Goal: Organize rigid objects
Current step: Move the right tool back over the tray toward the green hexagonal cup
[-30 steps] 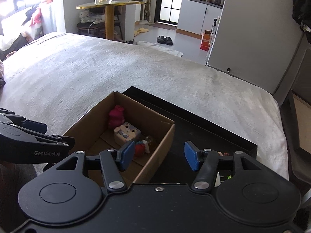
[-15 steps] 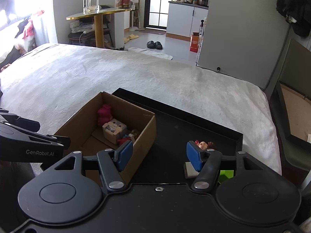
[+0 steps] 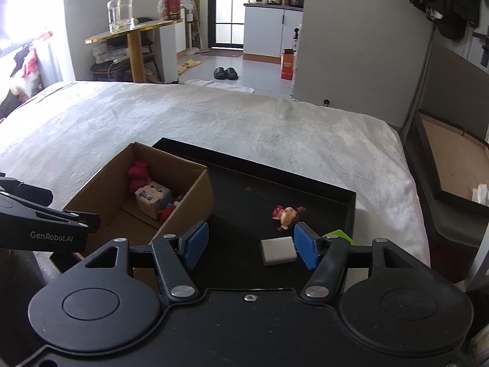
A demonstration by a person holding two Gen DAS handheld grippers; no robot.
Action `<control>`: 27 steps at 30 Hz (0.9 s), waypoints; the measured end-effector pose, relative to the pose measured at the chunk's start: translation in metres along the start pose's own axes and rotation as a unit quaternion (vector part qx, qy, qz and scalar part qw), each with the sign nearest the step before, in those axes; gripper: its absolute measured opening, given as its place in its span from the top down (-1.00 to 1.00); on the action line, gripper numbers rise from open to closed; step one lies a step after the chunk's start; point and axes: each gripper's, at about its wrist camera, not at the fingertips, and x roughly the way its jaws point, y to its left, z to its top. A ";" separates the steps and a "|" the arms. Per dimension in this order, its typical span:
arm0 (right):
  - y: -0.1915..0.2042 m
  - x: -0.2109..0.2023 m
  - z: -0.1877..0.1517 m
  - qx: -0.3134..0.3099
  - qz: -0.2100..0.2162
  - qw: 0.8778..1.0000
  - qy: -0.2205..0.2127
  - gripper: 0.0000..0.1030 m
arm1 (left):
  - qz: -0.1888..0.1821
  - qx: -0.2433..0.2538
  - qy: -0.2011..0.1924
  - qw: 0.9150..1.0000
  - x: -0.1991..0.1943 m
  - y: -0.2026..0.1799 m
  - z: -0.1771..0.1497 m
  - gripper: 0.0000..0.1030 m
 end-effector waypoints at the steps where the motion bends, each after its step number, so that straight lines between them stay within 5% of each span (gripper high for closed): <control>1: -0.003 0.000 -0.001 0.003 -0.001 1.000 0.000 -0.23 | 0.001 0.004 0.000 1.000 0.000 -0.003 0.000 -0.34; 27: -0.076 0.032 -0.028 0.064 -0.005 0.998 0.015 -0.37 | 0.032 0.083 -0.003 0.996 0.025 -0.074 0.022 -0.37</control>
